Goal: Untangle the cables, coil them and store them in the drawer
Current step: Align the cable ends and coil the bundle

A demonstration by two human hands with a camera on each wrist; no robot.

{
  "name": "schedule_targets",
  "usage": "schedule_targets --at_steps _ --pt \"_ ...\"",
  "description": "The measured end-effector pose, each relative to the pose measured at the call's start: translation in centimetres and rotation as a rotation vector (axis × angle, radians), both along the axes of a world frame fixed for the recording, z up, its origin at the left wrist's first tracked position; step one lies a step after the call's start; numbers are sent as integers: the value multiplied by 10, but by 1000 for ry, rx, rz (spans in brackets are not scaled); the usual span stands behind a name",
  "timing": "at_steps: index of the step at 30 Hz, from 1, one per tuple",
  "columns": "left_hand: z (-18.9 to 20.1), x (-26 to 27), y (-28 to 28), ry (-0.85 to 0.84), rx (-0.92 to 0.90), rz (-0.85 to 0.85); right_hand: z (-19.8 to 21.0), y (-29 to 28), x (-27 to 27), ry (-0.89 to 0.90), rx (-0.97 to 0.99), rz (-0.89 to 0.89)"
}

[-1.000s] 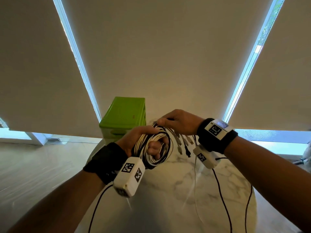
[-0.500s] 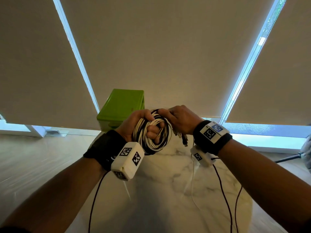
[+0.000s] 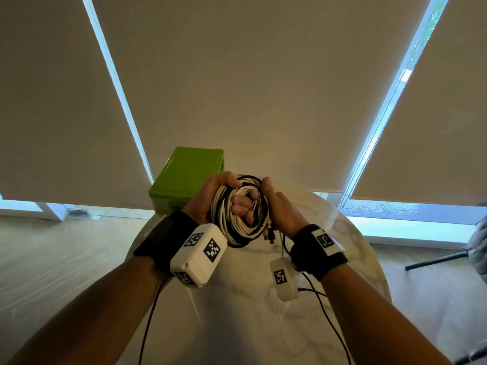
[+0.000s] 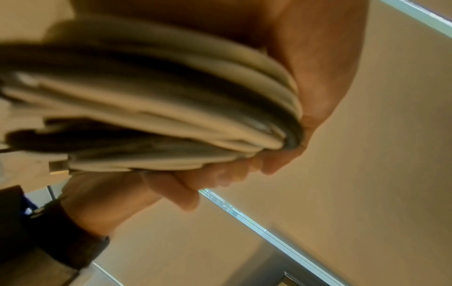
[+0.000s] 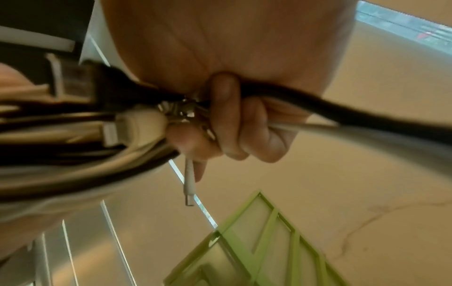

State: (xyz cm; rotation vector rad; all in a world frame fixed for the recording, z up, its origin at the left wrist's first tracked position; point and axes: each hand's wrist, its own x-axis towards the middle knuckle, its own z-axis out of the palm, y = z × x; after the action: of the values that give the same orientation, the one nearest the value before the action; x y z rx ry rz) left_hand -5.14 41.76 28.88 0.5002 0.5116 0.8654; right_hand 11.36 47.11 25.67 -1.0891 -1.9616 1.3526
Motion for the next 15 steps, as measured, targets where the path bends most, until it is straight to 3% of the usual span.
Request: schedule_targets --at_steps 2,8,15 --pt "1 1 -1 -15 11 9 -7 -2 -6 80 -74 14" --pt "4 3 -3 -71 72 113 -27 -15 -25 544 -516 -116" --pt "1 9 -2 -117 78 318 -29 -33 -41 614 -567 -285"
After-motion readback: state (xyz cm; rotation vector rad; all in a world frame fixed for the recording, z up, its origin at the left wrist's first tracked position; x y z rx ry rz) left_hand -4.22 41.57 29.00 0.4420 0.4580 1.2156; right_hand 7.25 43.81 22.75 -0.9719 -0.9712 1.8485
